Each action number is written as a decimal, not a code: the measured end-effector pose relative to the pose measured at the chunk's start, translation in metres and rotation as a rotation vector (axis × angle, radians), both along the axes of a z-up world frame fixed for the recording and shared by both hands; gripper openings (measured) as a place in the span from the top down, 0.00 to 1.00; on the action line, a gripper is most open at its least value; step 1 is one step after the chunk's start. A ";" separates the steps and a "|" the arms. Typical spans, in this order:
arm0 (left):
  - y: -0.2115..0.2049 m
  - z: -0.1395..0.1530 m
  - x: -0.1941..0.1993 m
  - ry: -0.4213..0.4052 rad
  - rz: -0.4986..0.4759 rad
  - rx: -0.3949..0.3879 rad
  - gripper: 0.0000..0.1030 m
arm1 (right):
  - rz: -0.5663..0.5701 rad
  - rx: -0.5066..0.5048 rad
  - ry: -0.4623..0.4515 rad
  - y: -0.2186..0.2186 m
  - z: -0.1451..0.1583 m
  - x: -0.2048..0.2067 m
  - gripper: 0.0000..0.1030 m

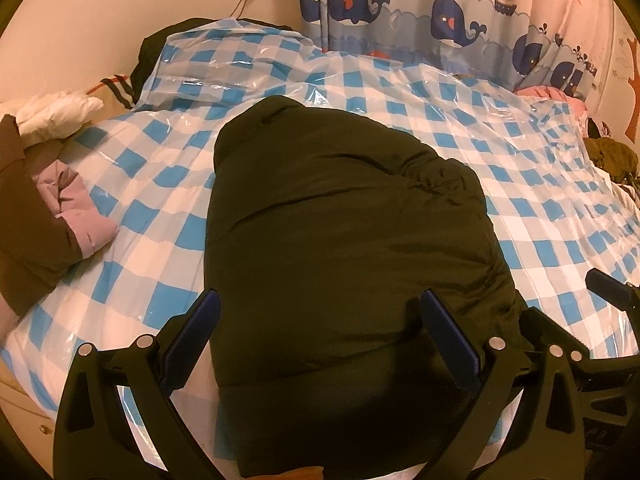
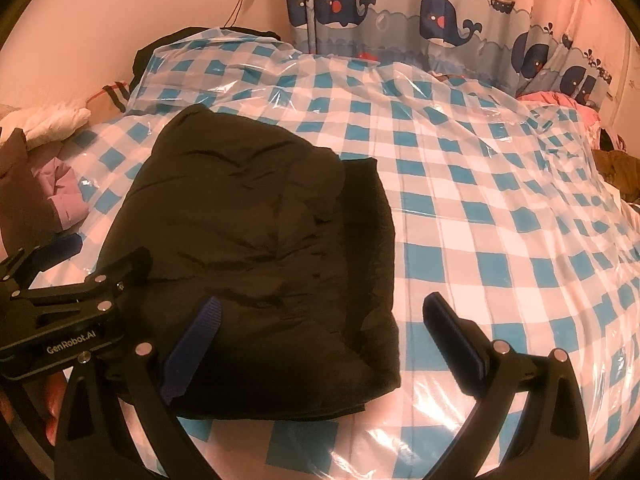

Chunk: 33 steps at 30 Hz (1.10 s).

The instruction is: Fold large clothes

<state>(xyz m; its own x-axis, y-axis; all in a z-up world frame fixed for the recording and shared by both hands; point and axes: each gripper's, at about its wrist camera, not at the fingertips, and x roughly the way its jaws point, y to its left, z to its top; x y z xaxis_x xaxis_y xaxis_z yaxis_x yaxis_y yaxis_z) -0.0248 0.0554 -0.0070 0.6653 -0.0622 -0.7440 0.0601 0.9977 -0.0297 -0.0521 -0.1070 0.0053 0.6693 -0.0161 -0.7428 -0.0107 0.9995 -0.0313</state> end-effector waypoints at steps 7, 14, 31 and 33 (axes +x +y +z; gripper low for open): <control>-0.016 0.000 0.003 0.004 -0.012 0.009 0.07 | -0.015 0.018 -0.004 -0.021 0.005 0.006 0.05; -0.025 -0.002 0.006 0.016 -0.014 0.010 0.07 | -0.029 0.036 -0.001 -0.042 0.006 0.011 0.05; -0.027 -0.005 0.009 0.022 -0.013 0.010 0.07 | -0.032 0.054 0.016 -0.058 -0.002 0.018 0.05; -0.028 -0.005 0.009 0.022 -0.010 0.012 0.07 | -0.031 0.056 0.016 -0.057 -0.003 0.018 0.05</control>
<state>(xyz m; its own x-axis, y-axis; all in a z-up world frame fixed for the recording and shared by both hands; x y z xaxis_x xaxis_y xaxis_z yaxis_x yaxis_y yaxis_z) -0.0155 0.0274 -0.0122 0.6482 -0.0603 -0.7590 0.0699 0.9974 -0.0195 -0.0342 -0.1645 0.0024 0.6572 0.0054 -0.7537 0.0203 0.9995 0.0249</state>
